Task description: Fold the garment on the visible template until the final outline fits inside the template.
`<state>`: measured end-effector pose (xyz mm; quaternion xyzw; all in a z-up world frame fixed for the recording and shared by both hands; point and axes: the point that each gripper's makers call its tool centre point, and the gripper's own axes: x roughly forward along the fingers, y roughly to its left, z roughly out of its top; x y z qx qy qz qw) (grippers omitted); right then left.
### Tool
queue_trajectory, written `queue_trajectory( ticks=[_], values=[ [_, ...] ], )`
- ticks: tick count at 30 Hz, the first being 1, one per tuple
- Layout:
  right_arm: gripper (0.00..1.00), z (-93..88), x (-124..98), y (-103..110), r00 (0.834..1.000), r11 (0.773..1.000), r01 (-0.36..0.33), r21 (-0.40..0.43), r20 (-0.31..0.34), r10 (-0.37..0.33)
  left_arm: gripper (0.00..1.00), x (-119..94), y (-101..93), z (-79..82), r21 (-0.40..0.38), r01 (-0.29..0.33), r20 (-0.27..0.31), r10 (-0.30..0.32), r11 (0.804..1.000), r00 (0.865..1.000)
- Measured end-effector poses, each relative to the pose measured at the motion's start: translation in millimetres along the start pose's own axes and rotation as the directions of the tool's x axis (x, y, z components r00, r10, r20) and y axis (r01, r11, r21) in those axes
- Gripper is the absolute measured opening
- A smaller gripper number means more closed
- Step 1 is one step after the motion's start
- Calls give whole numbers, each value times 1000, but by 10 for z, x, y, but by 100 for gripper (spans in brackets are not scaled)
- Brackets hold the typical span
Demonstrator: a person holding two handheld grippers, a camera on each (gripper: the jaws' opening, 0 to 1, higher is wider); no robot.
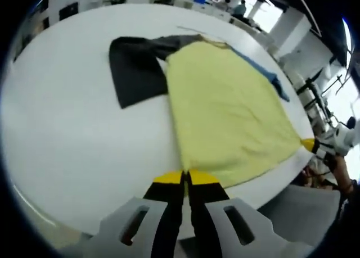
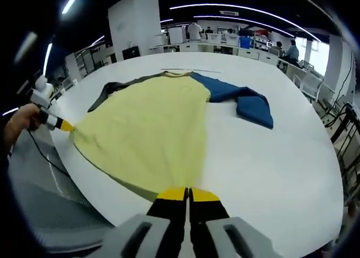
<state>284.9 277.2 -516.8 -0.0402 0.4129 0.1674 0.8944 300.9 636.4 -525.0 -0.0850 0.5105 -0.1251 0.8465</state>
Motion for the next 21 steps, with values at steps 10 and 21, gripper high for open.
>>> queue_trajectory(
  ticks=[10,21],
  values=[
    [0,-183,58,13,997,1000,-9,7,-79,10,1,40,104,-120,31,-47,-36,48,998,998],
    [4,-227,-15,-23,992,998,-11,56,-122,18,15,-30,73,-150,44,-30,-30,31,999,999]
  ],
)
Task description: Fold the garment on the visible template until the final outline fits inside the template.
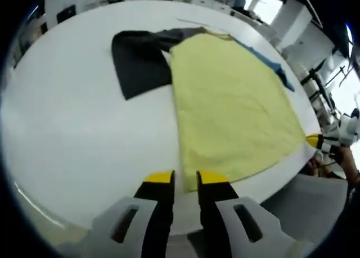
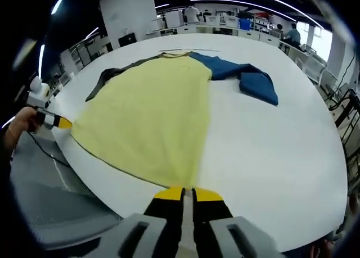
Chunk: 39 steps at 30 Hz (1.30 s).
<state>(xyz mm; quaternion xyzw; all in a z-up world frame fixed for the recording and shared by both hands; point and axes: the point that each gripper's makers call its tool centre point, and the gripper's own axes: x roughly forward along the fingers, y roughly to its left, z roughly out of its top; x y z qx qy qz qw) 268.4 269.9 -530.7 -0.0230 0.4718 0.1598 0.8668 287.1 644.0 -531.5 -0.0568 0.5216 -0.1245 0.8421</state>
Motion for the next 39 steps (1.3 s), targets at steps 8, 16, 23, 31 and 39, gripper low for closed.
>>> queue_trajectory(
  ticks=[8,16,23,31,39],
  values=[
    [8,59,121,-85,1000,999,17,46,19,-18,16,66,47,-38,28,-21,-9,21,999,1000],
    [3,87,192,-46,1000,999,13,36,5,-13,15,80,-71,-42,51,-11,-18,11,999,1000],
    [0,82,184,-24,1000,999,8,47,4,-9,1,87,-53,-93,91,-63,-30,66,994,997],
    [0,4,129,49,999,999,-26,30,-21,26,0,38,5,-149,102,-86,-35,90,991,995],
    [0,-55,96,81,999,999,-38,35,-35,39,0,7,-5,-201,100,-89,-45,94,991,995]
  ],
)
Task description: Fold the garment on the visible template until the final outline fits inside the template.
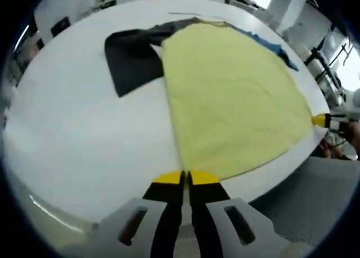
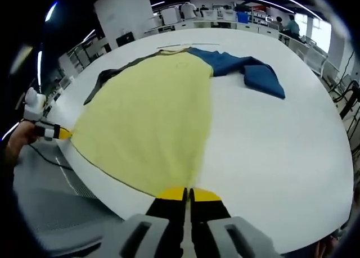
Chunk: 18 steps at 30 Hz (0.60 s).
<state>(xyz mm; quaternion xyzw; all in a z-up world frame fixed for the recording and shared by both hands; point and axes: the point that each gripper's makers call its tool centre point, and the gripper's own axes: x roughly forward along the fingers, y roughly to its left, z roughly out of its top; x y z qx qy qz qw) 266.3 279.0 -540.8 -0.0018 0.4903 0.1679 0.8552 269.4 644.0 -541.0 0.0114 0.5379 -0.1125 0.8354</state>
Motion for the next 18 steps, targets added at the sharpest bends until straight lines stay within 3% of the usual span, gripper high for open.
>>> queue_trajectory(
  ticks=[9,14,18],
  values=[
    [0,-6,-8,0,1000,1000,1,-1,0,-1,2,-7,-12,-10,-7,-5,-1,5,1000,1000],
    [4,81,-69,-37,999,1000,9,4,34,-9,15,-90,-12,31,-21,-19,18,20,1000,1000],
    [10,208,-109,-110,998,1000,22,17,62,-23,26,-156,-120,244,-2,24,122,-24,1000,992]
  ],
)
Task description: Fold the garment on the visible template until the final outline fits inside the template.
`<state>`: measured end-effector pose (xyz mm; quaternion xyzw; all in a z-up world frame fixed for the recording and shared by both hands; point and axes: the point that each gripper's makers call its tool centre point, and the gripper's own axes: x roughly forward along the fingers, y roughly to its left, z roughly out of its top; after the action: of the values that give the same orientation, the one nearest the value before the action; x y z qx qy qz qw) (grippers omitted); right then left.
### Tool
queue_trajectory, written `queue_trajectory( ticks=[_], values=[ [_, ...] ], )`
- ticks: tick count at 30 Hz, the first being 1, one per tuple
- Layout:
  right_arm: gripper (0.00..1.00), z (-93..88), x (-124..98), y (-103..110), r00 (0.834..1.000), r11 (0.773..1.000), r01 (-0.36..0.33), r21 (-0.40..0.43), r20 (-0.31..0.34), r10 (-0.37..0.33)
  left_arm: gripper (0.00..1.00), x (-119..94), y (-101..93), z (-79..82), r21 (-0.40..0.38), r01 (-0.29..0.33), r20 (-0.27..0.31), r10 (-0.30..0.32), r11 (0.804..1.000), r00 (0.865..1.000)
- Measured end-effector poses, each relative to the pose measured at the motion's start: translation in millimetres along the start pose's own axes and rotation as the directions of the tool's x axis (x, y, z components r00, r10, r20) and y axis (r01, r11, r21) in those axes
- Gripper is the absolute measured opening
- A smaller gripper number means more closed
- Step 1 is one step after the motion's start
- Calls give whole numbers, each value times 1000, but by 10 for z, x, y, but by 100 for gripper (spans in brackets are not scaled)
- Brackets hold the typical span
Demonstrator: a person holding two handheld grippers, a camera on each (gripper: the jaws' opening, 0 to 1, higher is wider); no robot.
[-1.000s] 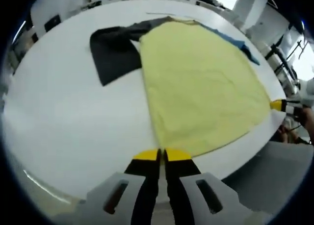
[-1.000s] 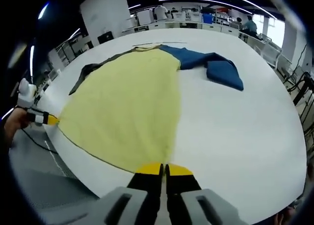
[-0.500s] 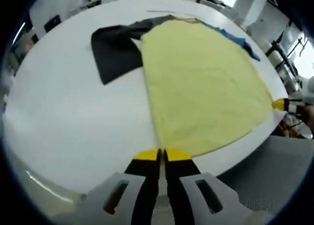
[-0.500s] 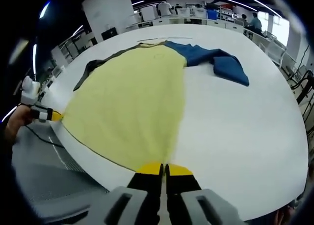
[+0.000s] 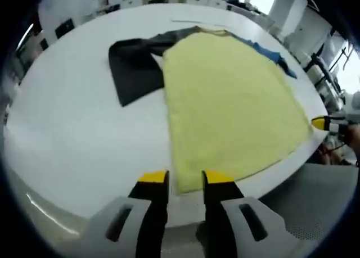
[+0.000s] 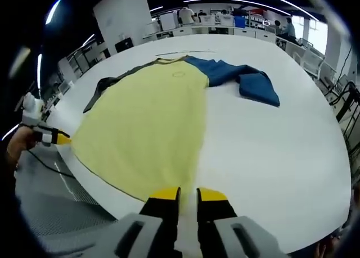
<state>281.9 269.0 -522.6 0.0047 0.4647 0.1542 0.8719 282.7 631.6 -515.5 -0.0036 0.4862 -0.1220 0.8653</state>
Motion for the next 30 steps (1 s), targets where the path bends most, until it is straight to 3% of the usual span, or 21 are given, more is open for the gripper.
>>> queue_trajectory(
  ticks=[2,17,30],
  values=[
    [13,58,-5,-50,1000,1000,16,-5,14,-16,33,-8,-49,101,30,19,51,-20,999,998],
    [36,460,13,-220,995,999,17,-39,97,-13,71,-96,-124,324,91,39,156,-53,995,986],
    [37,1044,161,-360,980,999,-10,-42,197,18,95,-119,-153,420,139,43,200,-71,989,977]
  ],
)
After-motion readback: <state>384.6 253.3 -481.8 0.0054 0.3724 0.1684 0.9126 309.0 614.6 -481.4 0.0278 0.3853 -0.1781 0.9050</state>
